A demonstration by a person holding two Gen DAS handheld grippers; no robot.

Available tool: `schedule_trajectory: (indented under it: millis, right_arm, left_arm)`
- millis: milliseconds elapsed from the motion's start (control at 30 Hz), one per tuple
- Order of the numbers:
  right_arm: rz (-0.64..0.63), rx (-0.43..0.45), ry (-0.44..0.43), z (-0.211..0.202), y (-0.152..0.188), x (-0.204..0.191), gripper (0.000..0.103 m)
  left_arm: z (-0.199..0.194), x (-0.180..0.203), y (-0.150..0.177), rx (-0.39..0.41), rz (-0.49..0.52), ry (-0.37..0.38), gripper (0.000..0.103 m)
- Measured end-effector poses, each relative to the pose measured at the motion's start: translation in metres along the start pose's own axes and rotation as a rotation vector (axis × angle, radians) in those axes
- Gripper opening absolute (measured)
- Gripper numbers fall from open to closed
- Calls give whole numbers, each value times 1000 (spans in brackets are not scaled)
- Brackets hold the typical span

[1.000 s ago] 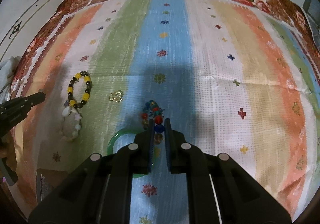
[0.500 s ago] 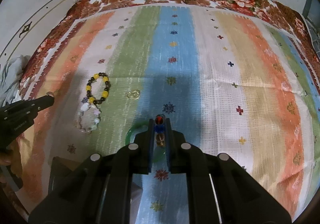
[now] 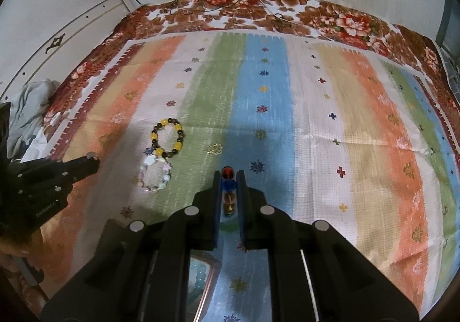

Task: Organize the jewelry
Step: 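Lift and carry the charm and multicolour bracelet over the tin box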

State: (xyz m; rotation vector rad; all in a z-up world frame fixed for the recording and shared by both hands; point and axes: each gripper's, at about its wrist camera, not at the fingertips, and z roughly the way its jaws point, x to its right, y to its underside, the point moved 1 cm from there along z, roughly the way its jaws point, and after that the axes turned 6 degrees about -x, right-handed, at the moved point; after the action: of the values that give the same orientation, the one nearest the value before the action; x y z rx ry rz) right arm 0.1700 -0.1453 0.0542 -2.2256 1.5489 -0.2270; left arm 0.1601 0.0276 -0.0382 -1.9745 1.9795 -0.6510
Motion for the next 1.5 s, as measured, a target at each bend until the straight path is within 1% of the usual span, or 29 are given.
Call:
schedule_trajectory:
  millis: [433, 767, 1200, 1500]
  right_arm:
    - [-46, 27, -51, -25, 18, -21, 11]
    - [-74, 37, -88, -45, 42, -35, 11]
    - [-79, 5, -92, -44, 73, -42, 11]
    - [-85, -28, -89, -36, 80, -46, 11]
  left_arm:
    - [-14, 15, 19, 23, 25, 18, 9]
    - [-21, 29, 37, 21, 56, 35, 9]
    - [-19, 46, 58, -1, 86, 40, 9]
    - [-17, 54, 66, -16, 107, 41, 9]
